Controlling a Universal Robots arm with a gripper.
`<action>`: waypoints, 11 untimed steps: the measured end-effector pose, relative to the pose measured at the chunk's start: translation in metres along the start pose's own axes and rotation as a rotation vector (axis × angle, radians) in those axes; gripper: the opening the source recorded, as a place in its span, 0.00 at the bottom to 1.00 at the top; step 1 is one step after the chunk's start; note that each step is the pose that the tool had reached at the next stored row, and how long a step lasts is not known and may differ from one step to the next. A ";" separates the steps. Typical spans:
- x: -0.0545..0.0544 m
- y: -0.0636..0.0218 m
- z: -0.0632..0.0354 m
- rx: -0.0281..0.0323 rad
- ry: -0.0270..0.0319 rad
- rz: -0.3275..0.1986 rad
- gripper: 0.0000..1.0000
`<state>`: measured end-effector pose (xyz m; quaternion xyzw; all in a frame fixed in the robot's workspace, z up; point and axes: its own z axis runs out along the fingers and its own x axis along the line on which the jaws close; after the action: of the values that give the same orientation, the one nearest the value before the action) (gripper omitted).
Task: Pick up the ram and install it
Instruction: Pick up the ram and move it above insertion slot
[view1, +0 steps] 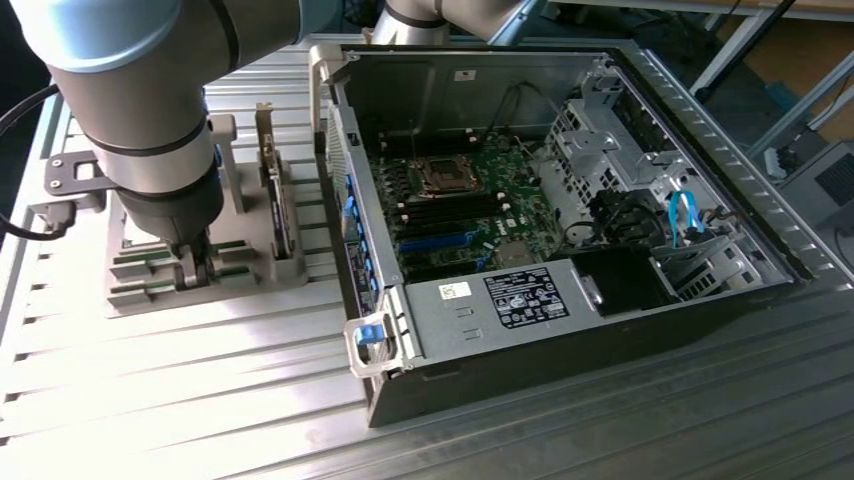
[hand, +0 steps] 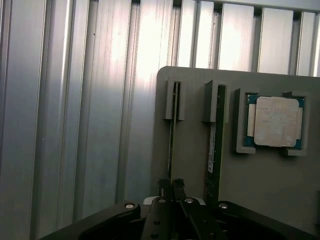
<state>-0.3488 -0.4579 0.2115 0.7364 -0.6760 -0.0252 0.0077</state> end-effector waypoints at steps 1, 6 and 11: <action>0.000 0.0000 -0.0010 0.0001 -0.0001 0.000 0.13; 0.000 0.0001 -0.0030 -0.0002 0.0001 0.000 0.13; 0.000 0.0003 -0.0070 0.0000 0.0000 0.000 0.13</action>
<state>-0.3488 -0.4579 0.2185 0.7364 -0.6760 -0.0252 0.0077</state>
